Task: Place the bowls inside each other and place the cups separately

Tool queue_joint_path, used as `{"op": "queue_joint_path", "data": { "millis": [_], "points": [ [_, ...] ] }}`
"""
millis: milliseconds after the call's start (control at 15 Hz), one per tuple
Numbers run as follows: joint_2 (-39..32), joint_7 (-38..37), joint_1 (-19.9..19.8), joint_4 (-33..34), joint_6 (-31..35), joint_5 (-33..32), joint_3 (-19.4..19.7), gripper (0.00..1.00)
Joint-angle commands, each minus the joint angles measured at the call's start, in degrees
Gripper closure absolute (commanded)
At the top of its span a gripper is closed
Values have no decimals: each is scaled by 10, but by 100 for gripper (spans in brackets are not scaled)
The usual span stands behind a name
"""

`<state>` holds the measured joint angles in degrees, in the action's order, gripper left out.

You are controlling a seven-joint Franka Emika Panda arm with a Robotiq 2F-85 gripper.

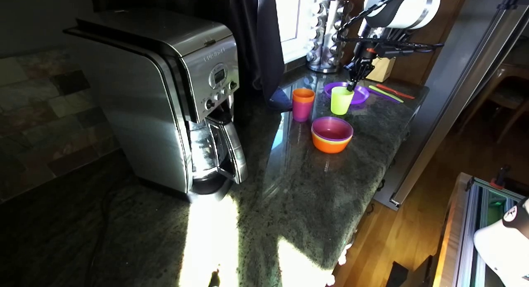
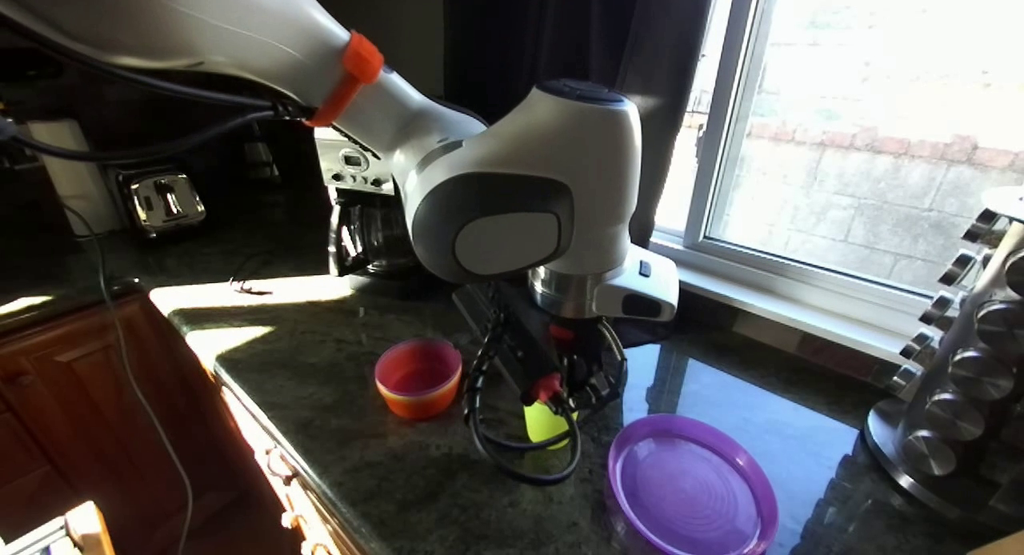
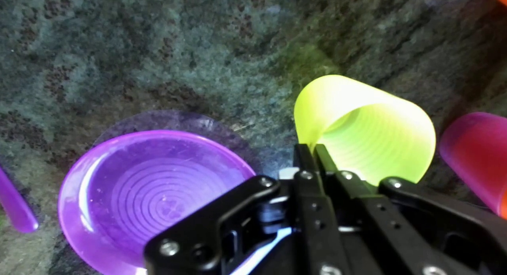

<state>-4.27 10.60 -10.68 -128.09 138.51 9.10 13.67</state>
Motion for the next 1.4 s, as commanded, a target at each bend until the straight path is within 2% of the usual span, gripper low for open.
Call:
{"op": "queue_joint_path", "data": {
  "millis": [0, 267, 533, 600, 867, 1333],
  "points": [
    [-17, 9, -13, 14, -2, 7, -8, 67],
    [-6, 16, -17, 11, -5, 15, -11, 37],
    [42, 2, -14, -11, 1, 15, -11, 6],
    [50, 2, -12, -12, 0, 20, -12, 2],
    [64, -9, 3, -4, -11, 50, -26, 0],
    [29, -42, 34, 14, -5, 43, -63, 0]
  ]
}}
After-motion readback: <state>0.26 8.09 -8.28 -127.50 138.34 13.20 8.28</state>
